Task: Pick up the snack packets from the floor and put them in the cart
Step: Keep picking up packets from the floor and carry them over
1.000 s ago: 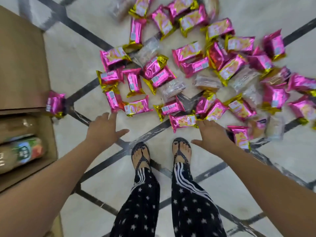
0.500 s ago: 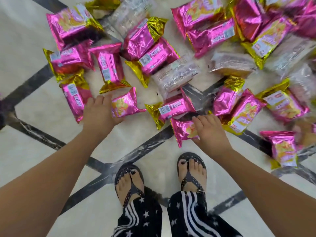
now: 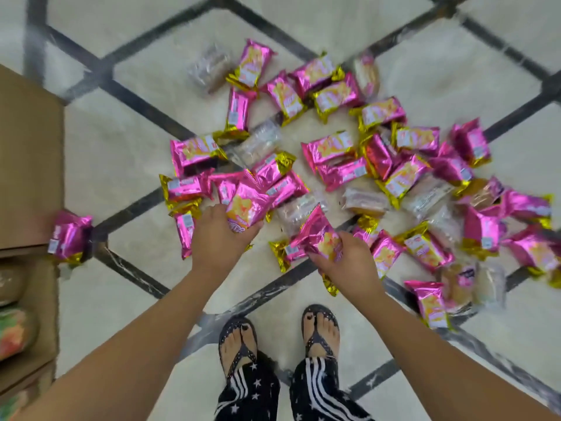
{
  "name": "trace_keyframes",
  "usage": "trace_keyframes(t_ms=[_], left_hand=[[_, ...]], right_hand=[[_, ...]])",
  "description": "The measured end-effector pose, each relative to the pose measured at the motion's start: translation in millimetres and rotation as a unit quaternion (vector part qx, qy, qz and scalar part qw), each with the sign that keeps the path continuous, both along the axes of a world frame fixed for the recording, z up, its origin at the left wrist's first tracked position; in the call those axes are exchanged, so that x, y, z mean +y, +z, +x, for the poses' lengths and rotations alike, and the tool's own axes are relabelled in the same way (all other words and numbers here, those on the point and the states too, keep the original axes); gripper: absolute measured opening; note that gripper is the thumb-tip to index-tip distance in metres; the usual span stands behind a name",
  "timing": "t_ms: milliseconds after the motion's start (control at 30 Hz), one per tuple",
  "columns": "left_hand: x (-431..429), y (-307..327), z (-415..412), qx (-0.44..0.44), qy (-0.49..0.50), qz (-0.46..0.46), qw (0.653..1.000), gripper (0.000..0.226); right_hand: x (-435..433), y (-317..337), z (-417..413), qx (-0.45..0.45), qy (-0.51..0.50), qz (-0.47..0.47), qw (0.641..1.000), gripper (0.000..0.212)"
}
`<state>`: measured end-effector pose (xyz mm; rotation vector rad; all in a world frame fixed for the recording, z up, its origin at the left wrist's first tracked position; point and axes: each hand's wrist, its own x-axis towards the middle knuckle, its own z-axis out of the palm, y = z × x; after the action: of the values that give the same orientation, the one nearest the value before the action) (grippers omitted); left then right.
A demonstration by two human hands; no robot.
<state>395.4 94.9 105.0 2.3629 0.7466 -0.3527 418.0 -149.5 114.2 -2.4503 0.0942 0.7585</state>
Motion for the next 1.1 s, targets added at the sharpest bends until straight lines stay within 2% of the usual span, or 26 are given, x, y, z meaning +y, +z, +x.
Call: trace_keyframes(t_ms=[133, 333, 500, 533, 633, 867, 933, 1100], left_hand=[[15.2, 106.2, 7.8, -0.062, -0.023, 0.022, 0.998, 0.059], [40.2, 265.0, -27.9, -0.089, 0.100, -0.016, 0.991, 0.045], [55.9, 370.0, -73.0, -0.103, 0.158, -0.039, 0.981, 0.056], [57.6, 392.0, -80.3, -0.113, 0.167, -0.038, 0.979, 0.056], [63.2, 461.1, -98.3, -0.146, 0.188, -0.024, 0.971, 0.052], [68.6, 571.0, -151.7, -0.183, 0.299, -0.005, 0.936, 0.058], [60.9, 589.3, -162.7, -0.184, 0.348, -0.006, 0.919, 0.060], [19.6, 615.1, -187.3, -0.207, 0.459, -0.012, 0.864, 0.045]], right_hand=[[28.3, 103.0, 34.2, -0.032, -0.050, 0.037, 0.998, 0.050], [83.6, 276.4, 31.3, -0.013, -0.110, 0.103, 0.989, 0.052], [121.8, 402.4, 9.0, -0.014, -0.103, 0.149, 0.983, 0.069], [127.6, 427.1, 5.0, -0.012, -0.097, 0.158, 0.983, 0.066], [142.6, 492.3, -8.6, -0.025, -0.084, 0.175, 0.981, 0.036], [160.6, 585.1, -40.5, -0.031, -0.029, 0.220, 0.974, 0.035], [160.1, 600.6, -45.6, -0.034, -0.003, 0.230, 0.973, 0.035], [148.4, 621.1, -50.4, -0.017, 0.071, 0.241, 0.968, 0.035]])
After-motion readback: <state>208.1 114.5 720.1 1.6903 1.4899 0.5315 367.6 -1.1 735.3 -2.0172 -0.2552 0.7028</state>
